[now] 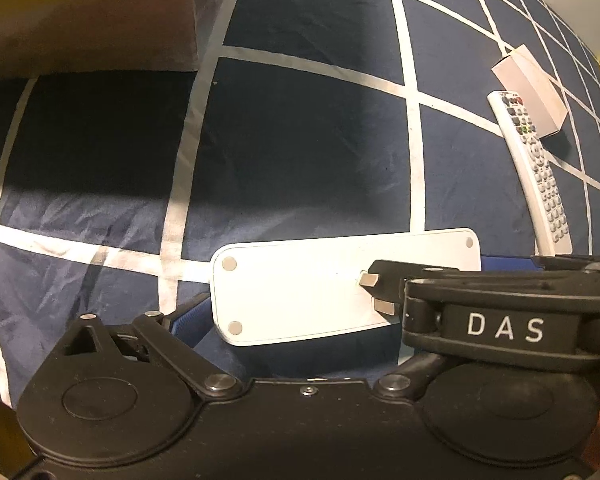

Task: Organize objects
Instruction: 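Close the right gripper on the edge of the flat white plate, then lift the flat white plate with the right gripper and carry it over the box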

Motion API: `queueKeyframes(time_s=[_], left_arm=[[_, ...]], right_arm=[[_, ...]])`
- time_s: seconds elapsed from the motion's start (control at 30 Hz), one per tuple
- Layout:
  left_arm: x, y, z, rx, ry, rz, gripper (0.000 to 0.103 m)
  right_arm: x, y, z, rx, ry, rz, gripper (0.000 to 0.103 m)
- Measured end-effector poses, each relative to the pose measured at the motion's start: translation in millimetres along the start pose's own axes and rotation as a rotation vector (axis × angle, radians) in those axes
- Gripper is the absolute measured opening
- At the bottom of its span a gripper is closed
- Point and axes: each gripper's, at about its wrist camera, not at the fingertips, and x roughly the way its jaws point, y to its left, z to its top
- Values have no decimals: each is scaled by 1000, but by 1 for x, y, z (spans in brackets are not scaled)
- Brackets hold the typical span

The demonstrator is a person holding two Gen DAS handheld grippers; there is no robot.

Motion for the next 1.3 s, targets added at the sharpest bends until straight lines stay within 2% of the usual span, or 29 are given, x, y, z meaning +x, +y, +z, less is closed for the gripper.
queueKeyframes(time_s=[0.27,0.4,0.57,0.9,1.3], left_arm=[[-7,2,2,0,-7,9,97],[-17,5,6,-2,-21,17,96],[-36,13,14,-2,-46,29,96],[-84,33,44,12,-109,44,96],[-138,60,92,89,-193,45,96]], right_arm=[[-6,5,3,-2,-8,9,80],[-15,12,8,37,-36,1,80],[-30,29,17,26,-59,12,80],[-64,71,47,10,-123,25,80],[-103,121,87,40,-232,26,80]])
